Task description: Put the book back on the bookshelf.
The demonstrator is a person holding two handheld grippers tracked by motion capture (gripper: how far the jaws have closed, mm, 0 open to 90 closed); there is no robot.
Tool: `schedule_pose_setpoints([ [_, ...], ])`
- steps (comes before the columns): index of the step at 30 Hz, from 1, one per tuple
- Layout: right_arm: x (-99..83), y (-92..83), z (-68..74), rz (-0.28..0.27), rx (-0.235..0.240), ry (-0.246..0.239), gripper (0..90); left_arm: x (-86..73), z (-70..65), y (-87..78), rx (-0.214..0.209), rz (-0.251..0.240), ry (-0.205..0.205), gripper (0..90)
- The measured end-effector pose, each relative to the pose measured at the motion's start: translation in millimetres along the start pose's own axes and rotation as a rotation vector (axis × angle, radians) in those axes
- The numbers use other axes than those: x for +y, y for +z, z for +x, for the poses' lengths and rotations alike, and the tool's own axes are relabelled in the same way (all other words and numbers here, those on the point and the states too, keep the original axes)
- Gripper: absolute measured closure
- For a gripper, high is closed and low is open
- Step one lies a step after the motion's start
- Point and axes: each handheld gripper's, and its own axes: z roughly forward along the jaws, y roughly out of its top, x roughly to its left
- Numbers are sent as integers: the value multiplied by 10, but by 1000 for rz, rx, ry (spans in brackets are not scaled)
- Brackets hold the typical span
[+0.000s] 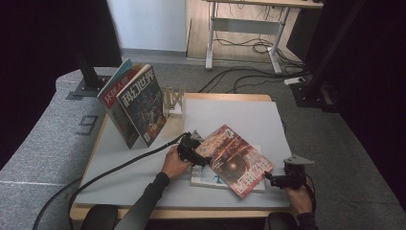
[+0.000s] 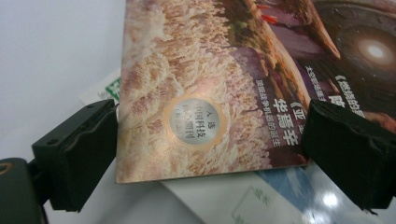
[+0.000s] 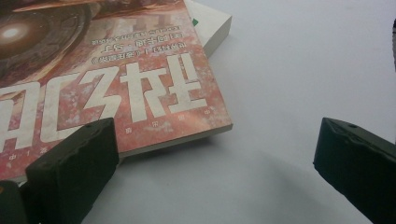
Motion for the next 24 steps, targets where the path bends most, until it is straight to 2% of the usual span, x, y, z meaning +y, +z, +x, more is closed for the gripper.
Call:
schedule_pose_setpoints([
  [13, 59, 100, -46, -6, 22, 31, 0, -147, -42, -130, -1, 0, -12, 41],
  [19, 90, 150, -65, -7, 33, 43, 0, -207, -84, -175, 11, 18, 9, 26],
  [24, 116, 181, -65, -7, 34, 41, 0, -252, -99, -219, 4, 17, 2, 20],
])
